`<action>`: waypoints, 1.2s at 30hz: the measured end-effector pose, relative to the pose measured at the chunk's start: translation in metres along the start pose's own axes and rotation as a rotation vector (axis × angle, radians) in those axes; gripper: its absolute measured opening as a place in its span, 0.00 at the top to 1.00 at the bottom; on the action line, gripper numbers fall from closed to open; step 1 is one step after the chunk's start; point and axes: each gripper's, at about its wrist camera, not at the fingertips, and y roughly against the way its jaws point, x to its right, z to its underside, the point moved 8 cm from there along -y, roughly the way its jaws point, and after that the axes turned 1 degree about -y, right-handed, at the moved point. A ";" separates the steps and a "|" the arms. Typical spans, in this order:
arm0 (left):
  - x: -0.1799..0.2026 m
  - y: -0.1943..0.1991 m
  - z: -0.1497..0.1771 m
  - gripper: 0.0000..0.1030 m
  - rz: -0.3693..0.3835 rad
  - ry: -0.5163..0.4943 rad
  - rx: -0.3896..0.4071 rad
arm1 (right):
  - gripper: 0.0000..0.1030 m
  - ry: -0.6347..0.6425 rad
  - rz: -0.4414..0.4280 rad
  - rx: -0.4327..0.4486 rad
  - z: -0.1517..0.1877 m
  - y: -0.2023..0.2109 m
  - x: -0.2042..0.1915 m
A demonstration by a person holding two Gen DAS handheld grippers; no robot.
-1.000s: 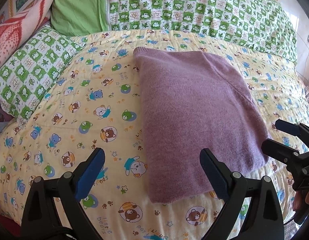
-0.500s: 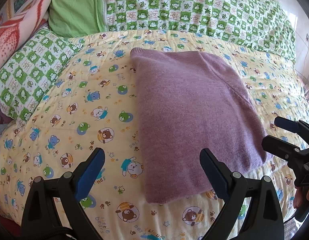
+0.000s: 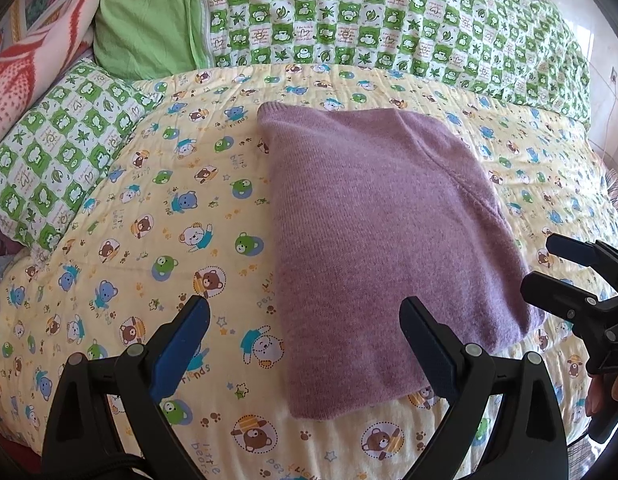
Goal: Fold small clothes
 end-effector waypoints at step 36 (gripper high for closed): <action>-0.003 -0.002 -0.005 0.07 -0.006 0.015 0.005 | 0.04 -0.001 -0.003 -0.011 -0.006 -0.006 0.003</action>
